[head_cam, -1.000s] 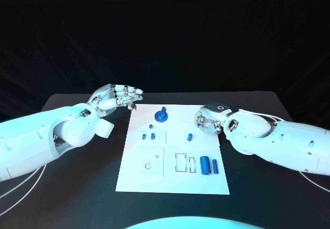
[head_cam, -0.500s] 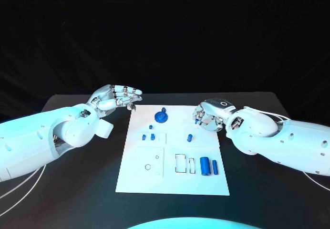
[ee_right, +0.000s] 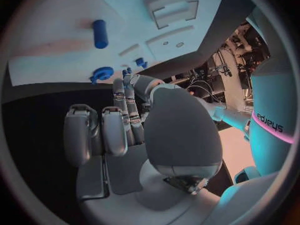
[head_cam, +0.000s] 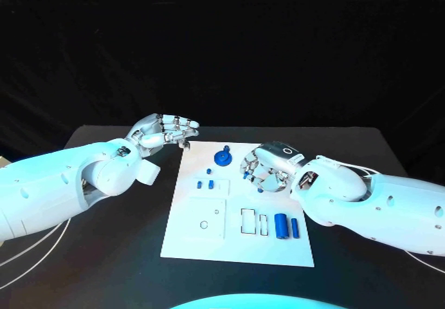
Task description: Assemble the parts on the task board
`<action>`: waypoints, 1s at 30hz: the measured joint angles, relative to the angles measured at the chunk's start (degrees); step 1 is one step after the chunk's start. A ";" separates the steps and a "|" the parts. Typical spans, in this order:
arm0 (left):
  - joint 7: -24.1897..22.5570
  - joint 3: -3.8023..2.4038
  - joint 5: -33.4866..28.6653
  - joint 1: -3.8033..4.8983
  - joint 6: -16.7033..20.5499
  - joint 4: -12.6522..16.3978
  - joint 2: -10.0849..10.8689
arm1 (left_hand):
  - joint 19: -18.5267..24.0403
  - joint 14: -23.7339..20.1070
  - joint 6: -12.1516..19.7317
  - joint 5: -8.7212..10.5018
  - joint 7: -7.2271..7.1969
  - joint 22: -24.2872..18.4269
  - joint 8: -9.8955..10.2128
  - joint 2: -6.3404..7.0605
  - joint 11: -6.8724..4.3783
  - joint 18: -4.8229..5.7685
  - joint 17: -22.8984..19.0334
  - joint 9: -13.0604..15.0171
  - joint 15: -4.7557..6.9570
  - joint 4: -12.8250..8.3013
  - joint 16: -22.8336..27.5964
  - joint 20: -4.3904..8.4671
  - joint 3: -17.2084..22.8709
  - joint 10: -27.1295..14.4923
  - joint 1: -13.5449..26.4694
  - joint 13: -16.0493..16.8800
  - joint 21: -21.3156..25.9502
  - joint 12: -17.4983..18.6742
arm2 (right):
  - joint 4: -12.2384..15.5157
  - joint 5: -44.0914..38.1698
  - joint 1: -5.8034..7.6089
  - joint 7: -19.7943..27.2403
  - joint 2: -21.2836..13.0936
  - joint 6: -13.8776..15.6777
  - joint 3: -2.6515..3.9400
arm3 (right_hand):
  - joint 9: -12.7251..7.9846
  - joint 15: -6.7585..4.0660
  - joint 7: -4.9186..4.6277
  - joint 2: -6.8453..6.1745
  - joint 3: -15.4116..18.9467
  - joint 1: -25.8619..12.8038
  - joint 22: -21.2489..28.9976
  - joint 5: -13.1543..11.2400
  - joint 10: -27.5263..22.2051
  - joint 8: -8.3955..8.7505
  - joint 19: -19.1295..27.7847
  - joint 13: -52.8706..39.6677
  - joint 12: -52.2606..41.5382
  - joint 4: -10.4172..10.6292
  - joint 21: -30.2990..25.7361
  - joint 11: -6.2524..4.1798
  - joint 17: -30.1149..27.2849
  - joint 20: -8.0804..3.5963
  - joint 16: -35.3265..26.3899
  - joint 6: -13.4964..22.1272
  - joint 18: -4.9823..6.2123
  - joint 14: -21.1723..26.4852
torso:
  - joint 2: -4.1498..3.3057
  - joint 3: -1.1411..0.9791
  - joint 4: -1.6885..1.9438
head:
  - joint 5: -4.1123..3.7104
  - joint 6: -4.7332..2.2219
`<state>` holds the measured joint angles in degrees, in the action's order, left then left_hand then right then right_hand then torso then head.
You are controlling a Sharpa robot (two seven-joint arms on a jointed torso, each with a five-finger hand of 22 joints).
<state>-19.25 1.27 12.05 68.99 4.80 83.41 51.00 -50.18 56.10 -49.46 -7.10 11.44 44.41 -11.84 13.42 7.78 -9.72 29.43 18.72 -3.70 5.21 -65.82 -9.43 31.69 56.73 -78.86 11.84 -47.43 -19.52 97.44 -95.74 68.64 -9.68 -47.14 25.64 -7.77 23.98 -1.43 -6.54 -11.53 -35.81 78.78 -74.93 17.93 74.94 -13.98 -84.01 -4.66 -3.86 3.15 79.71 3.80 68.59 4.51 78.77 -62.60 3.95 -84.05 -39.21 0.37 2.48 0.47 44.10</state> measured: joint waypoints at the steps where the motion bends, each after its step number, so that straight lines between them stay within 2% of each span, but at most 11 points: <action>1: 0.00 0.00 0.00 -0.03 0.00 0.02 0.00 | 0.00 0.00 0.00 0.00 0.00 0.00 0.00 0.00 0.00 0.00 0.00 0.00 0.00 0.00 0.00 0.00 0.00 0.00 0.00 0.00 0.00 0.00 | 0.34 -0.29 -0.32 0.05 0.46 0.13 0.00 | 0.00 0.00 0.00 0.00 0.00 0.00 0.00 0.00 0.00 -0.01 0.00 0.00 0.00 0.00 0.00 0.00 0.00 0.00 0.00 0.01 0.00 0.00 | 0.00 0.00 0.00 | 0.24 0.05; 4: -0.01 0.00 -0.01 -0.08 0.00 0.06 -0.02 | 0.00 0.00 0.00 0.00 0.00 0.00 0.00 0.00 0.00 0.00 0.00 0.00 0.00 0.00 0.00 0.00 0.00 0.00 0.00 0.00 0.00 0.00 | 0.87 -1.06 -1.21 0.22 1.64 0.41 -0.02 | 0.00 0.00 0.07 0.00 -0.09 0.00 0.00 -0.11 0.00 -0.24 0.00 0.00 0.00 -0.09 0.00 0.00 0.00 0.00 0.00 0.10 0.00 0.00 | -0.01 0.03 0.00 | 1.31 0.24; 11: -0.03 0.01 -0.02 -0.15 0.03 0.35 -0.11 | 0.00 0.00 0.00 0.00 0.00 0.00 0.00 0.00 0.00 0.00 0.00 0.00 0.00 0.00 0.00 0.00 0.00 0.00 0.00 -0.01 0.00 0.00 | 0.62 -2.95 -3.32 0.55 4.46 0.94 -0.11 | 0.01 0.00 0.06 -0.01 -0.16 0.00 0.01 -0.11 0.00 -0.24 0.00 0.00 0.07 -0.17 0.00 0.00 -0.01 0.00 -0.01 0.12 0.00 0.00 | -0.16 0.05 0.03 | 3.08 0.94; 20: -0.06 0.01 -0.09 -0.17 0.09 0.92 -0.19 | 0.01 0.00 0.00 0.00 0.00 0.00 0.00 0.00 0.00 0.00 0.01 0.00 0.00 0.00 0.00 0.00 0.00 0.00 0.00 -0.01 0.00 0.01 | -0.46 -4.84 -5.71 0.95 7.34 1.28 -0.45 | 0.11 0.00 -0.12 -0.02 -0.15 0.00 0.02 0.03 0.01 -0.22 0.00 0.02 0.12 -0.18 0.00 -0.01 -0.08 0.00 -0.02 0.04 0.00 0.00 | -0.24 0.03 0.04 | 4.26 1.80; 30: -0.06 0.01 -0.14 -0.17 0.09 1.06 -0.28 | 0.01 0.00 0.00 0.00 0.00 0.01 0.00 0.00 0.00 0.00 0.01 0.00 0.00 0.00 0.00 0.00 0.00 0.00 0.00 -0.01 0.00 0.01 | -1.54 -6.46 -7.22 1.21 8.79 1.28 -0.67 | 0.15 0.01 -0.17 -0.11 -0.13 -0.09 0.02 0.05 0.22 -0.15 0.00 0.06 0.13 -0.19 0.00 -0.21 -0.08 0.00 -0.05 0.03 0.00 -0.01 | -0.24 -0.03 -0.03 | 5.30 2.82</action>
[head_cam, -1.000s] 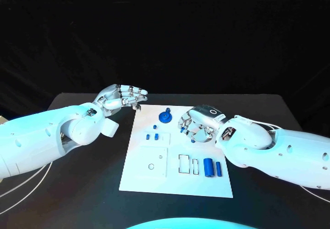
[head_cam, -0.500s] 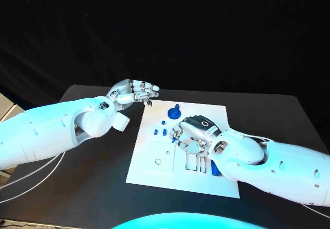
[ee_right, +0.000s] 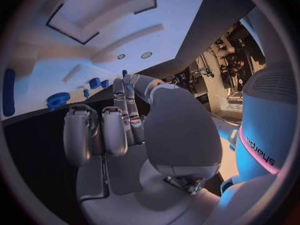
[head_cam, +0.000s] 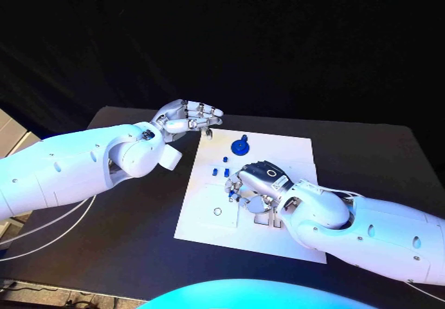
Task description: Assemble the parts on the task board
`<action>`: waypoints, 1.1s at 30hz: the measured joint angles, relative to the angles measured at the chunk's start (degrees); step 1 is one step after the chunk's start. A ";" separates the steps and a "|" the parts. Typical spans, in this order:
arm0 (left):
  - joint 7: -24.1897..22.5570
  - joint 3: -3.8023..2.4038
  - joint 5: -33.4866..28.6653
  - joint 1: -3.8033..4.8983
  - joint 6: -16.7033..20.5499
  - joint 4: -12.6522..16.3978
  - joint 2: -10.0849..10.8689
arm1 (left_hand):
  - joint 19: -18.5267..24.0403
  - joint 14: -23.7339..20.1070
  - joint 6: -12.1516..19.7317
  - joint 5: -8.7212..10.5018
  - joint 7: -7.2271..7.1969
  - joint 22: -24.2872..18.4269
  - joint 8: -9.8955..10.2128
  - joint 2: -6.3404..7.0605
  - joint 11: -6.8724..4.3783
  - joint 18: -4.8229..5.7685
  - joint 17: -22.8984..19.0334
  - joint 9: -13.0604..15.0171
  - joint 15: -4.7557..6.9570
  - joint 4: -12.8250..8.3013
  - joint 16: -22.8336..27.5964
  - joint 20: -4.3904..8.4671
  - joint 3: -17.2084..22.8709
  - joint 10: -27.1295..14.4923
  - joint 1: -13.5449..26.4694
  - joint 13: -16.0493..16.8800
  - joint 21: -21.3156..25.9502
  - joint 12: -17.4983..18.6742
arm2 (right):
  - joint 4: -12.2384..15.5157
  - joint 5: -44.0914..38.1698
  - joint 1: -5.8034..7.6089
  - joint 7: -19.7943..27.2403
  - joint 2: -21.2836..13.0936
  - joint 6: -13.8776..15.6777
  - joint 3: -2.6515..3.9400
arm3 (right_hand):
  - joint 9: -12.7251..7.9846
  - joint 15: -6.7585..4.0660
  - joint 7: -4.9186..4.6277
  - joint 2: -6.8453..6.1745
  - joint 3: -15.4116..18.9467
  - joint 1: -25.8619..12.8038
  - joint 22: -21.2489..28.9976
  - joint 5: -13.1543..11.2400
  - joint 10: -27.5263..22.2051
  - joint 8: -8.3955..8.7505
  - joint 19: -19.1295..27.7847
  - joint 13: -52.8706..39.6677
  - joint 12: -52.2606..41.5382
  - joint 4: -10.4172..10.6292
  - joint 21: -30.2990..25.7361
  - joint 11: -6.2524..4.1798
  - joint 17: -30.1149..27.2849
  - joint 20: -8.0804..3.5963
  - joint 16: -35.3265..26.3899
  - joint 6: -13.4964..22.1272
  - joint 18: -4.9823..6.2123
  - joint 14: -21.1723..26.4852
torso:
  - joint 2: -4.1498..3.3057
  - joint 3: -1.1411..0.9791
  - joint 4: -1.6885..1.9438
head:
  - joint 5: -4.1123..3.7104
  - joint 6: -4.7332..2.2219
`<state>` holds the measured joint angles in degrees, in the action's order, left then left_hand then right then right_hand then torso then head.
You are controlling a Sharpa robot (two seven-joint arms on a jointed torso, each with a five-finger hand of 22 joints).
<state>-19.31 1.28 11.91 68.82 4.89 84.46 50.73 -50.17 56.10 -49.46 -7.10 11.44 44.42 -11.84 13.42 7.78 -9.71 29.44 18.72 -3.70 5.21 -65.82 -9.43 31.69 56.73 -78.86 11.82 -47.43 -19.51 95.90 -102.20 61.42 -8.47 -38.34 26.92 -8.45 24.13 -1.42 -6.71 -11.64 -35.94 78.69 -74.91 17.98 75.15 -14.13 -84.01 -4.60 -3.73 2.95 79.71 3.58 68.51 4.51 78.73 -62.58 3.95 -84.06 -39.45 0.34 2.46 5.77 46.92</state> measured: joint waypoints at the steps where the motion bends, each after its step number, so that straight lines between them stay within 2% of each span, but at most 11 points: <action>1: 0.00 0.00 0.00 0.00 0.00 0.00 -0.01 | 0.00 0.00 0.00 0.00 0.00 0.00 0.00 0.00 0.00 0.00 0.00 0.00 0.00 0.00 0.00 0.00 0.00 0.00 0.00 0.00 0.00 0.00 | -0.09 -0.10 -0.10 0.01 0.09 -0.02 -0.02 | 0.01 0.00 0.00 0.00 0.00 0.00 0.00 0.00 0.00 0.04 0.00 0.00 0.01 0.00 0.00 0.00 0.00 0.00 0.00 0.00 0.00 0.00 | 0.00 0.00 0.00 | 0.08 0.10; 12: 0.01 0.00 -0.03 0.00 -0.01 -0.01 -0.02 | 0.00 0.00 0.00 0.00 0.00 0.00 0.00 0.00 0.00 0.00 0.00 0.00 0.00 0.00 0.00 0.00 0.00 0.00 0.00 -0.01 0.00 0.03 | -1.24 -1.09 -0.66 0.04 0.69 -0.42 -0.16 | 0.04 0.00 -0.03 -0.07 0.05 -0.07 -0.04 -0.01 0.00 -0.28 0.00 -0.05 0.09 -0.04 0.00 0.00 0.00 0.00 0.00 0.11 0.00 0.00 | 0.02 0.02 -0.01 | 0.53 0.66; 33: 0.05 0.00 -0.08 -0.01 -0.04 -0.10 0.07 | 0.00 0.00 0.00 0.00 0.00 -0.14 0.00 0.00 0.00 0.00 -0.09 0.00 0.00 0.00 0.00 0.00 0.00 0.00 0.00 -0.01 0.28 -0.25 | -1.99 -2.04 -1.23 -0.03 1.09 -1.43 -0.17 | 0.31 0.01 -0.03 -0.38 0.06 -0.37 -0.03 -0.05 0.31 -0.21 0.00 -0.01 0.22 -0.05 0.00 -0.31 -0.01 0.00 0.00 0.19 0.00 -0.01 | 0.02 0.00 0.01 | 0.82 1.13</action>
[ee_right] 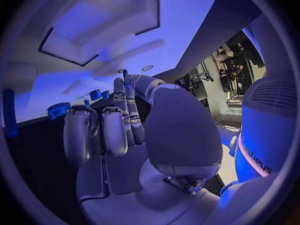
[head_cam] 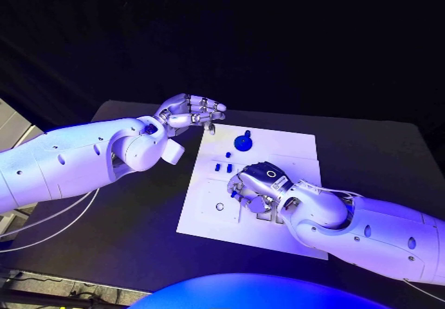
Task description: Assemble the parts on the task board
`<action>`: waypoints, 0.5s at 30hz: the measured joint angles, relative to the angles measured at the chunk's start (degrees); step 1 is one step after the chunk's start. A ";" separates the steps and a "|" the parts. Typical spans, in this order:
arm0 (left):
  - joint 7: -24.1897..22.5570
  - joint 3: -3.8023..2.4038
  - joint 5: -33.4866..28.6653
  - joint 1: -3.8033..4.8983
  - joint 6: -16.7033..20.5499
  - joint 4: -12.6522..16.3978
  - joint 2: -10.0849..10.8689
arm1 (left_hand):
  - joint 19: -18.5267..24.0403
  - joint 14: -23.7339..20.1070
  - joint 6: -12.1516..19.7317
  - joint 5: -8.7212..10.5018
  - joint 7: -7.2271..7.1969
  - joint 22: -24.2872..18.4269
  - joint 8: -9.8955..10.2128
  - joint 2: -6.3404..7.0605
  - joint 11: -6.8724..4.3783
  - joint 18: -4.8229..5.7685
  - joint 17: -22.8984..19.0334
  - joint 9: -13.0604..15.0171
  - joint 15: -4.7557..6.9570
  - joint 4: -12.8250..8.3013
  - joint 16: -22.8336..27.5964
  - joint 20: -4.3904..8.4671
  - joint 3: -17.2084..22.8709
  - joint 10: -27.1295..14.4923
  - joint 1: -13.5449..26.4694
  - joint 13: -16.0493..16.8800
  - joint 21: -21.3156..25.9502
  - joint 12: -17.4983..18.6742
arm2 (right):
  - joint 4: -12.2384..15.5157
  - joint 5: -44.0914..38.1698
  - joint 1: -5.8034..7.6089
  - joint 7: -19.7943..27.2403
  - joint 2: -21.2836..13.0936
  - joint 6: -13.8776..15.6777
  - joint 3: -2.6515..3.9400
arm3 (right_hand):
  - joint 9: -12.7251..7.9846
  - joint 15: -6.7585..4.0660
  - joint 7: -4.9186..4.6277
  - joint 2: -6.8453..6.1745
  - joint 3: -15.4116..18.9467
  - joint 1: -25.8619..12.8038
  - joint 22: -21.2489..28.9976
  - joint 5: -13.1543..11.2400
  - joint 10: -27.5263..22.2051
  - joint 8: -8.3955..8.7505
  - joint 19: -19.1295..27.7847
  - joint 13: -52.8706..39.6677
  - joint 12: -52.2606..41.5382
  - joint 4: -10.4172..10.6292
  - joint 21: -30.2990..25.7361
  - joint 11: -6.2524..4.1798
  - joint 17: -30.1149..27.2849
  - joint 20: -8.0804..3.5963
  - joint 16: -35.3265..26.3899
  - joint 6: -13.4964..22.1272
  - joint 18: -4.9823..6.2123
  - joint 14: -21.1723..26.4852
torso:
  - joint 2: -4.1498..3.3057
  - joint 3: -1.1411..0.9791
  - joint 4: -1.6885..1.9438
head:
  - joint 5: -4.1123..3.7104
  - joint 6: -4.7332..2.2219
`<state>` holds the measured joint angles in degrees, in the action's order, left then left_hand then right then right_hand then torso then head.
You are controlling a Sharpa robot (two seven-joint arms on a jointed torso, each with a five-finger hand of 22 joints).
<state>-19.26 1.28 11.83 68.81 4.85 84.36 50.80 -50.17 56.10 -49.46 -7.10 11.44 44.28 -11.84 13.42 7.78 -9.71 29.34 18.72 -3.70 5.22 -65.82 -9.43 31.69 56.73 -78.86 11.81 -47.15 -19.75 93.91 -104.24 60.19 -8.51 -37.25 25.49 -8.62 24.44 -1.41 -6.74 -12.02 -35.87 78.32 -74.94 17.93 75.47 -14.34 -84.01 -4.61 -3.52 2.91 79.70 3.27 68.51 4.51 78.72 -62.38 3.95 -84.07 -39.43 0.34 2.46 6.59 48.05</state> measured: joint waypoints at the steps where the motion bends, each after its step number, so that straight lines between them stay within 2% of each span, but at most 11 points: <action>1: 0.00 0.00 0.00 0.00 0.00 0.00 0.01 | 0.00 0.00 0.00 0.00 0.00 0.00 0.00 0.00 0.00 0.00 0.00 0.00 0.00 0.00 0.00 0.00 0.00 0.00 0.00 0.00 0.00 0.00 | -0.02 -0.07 0.00 -0.03 0.00 0.00 0.00 | -0.02 0.00 0.06 0.00 0.00 0.00 0.00 -0.07 0.00 0.00 0.00 0.00 0.00 0.00 0.00 0.00 0.00 0.00 0.00 0.08 0.00 0.00 | 0.00 0.01 -0.01 | 0.00 0.00; 15: 0.03 0.00 -0.01 0.00 -0.03 -0.10 0.05 | 0.00 0.00 0.00 0.00 0.00 0.00 0.00 0.00 0.00 0.00 0.00 0.00 0.00 0.00 0.00 0.00 0.00 0.00 0.00 0.00 0.00 0.00 | -0.03 -0.93 -0.09 -0.64 -0.03 0.29 -0.01 | 0.04 0.00 0.22 -0.23 0.00 -0.23 0.01 -0.11 0.39 -0.08 0.00 -0.06 0.08 0.00 0.00 0.00 0.06 0.00 0.25 -0.03 0.00 0.00 | 0.02 -0.01 -0.02 | -0.03 -0.10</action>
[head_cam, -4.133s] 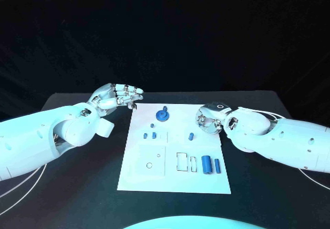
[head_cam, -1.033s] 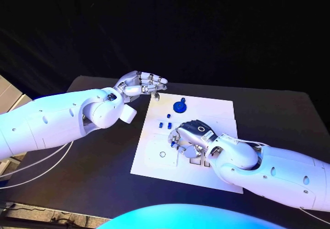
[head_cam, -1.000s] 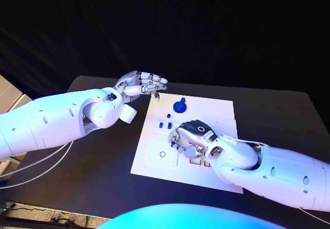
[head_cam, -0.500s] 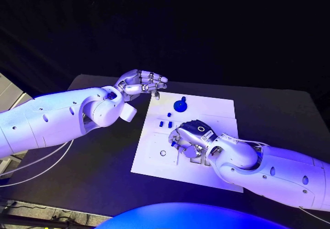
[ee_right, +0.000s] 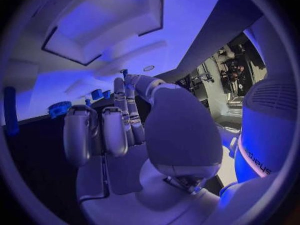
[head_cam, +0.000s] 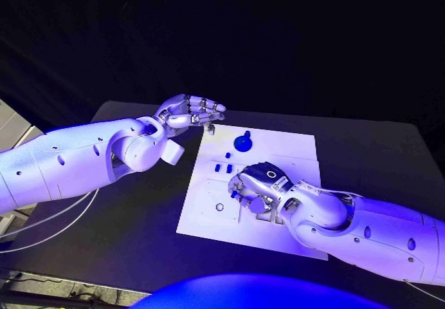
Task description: Assemble the parts on the task board
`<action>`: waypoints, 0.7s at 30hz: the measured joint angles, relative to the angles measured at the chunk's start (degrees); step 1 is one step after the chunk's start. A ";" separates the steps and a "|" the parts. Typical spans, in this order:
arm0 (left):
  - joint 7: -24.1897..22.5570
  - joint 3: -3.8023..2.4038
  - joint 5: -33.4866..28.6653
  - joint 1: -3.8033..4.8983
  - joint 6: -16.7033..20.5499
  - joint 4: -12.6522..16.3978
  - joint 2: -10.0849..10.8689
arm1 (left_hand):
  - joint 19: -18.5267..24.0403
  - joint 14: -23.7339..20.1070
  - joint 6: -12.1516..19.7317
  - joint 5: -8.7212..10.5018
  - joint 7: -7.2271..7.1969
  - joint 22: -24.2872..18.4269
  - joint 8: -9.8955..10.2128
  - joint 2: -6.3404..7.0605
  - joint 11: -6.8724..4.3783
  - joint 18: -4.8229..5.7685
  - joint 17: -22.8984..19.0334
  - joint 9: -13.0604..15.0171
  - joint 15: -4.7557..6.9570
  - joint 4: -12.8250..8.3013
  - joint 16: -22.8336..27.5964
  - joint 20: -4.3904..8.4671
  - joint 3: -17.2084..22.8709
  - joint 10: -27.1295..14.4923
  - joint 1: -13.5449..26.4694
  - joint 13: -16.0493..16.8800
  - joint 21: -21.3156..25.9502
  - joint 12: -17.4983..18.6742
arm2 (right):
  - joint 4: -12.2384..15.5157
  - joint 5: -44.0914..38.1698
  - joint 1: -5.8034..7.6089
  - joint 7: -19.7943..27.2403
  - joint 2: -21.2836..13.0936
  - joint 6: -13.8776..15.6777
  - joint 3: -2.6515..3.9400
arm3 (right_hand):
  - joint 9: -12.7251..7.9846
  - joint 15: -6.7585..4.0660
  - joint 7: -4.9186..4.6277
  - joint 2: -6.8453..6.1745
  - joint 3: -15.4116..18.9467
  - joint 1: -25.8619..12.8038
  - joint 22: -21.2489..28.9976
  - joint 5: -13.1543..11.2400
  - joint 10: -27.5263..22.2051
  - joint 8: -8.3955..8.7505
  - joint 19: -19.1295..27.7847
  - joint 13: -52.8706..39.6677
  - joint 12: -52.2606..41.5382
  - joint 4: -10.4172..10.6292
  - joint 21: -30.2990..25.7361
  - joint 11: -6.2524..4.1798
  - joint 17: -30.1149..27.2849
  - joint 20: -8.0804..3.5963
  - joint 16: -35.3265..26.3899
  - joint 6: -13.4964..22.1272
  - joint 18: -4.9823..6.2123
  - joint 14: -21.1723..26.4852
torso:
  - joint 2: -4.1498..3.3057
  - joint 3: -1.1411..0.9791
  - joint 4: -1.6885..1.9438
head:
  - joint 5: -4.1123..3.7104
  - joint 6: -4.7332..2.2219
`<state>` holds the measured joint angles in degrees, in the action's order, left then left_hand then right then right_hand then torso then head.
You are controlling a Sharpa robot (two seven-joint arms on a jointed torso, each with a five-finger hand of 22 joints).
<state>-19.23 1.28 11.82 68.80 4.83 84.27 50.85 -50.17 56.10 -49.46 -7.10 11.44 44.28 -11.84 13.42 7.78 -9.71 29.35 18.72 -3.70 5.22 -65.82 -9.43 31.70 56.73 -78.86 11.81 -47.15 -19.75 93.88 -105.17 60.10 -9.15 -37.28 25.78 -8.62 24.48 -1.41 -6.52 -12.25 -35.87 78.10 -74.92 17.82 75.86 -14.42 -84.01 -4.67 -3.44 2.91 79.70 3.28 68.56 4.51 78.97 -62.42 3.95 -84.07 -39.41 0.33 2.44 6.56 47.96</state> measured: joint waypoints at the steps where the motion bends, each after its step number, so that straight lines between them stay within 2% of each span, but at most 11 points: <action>1: 0.00 0.00 0.00 0.00 0.00 0.00 0.00 | 0.00 0.00 0.00 0.00 0.00 0.00 0.00 0.00 0.00 0.00 0.00 0.00 0.00 0.00 0.00 0.00 0.00 0.00 0.00 0.00 0.00 0.00 | 0.01 -0.05 -0.01 -0.07 -0.01 0.03 -0.01 | 0.01 0.00 0.00 0.00 0.00 0.00 0.00 0.00 0.00 0.00 0.00 0.00 0.00 0.00 0.00 0.00 0.02 0.00 0.00 0.00 0.00 0.00 | 0.00 0.01 0.00 | 0.00 0.00; 21: 0.07 0.00 -0.02 0.00 -0.10 -0.01 0.03 | 0.00 0.00 0.00 0.00 0.00 0.01 0.00 0.00 0.00 0.00 0.00 0.00 0.00 0.00 0.00 0.00 0.00 0.00 0.00 0.00 0.00 0.00 | 0.01 -1.27 -0.10 -1.40 0.29 -0.51 -0.04 | 0.05 -0.14 -0.13 0.11 0.00 0.11 0.01 -0.04 0.01 0.09 0.00 0.06 0.13 0.00 0.00 0.00 0.10 0.00 -0.02 -0.12 0.00 0.14 | 0.01 0.04 -0.01 | 0.06 -0.04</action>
<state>-19.16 1.28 11.80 68.80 4.72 84.26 50.88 -50.17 56.10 -49.46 -7.10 11.44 44.29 -11.84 13.42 7.78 -9.71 29.35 18.72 -3.70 5.22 -65.82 -9.43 31.70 56.73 -78.86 11.80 -47.15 -19.75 93.89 -106.44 60.00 -10.56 -36.99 25.27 -8.67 24.53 -1.54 -6.65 -12.14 -35.86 78.21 -74.91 17.78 75.86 -14.33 -84.01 -4.61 -3.32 2.91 79.70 3.27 68.66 4.51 78.95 -62.54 3.95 -83.93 -39.40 0.37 2.43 6.62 47.92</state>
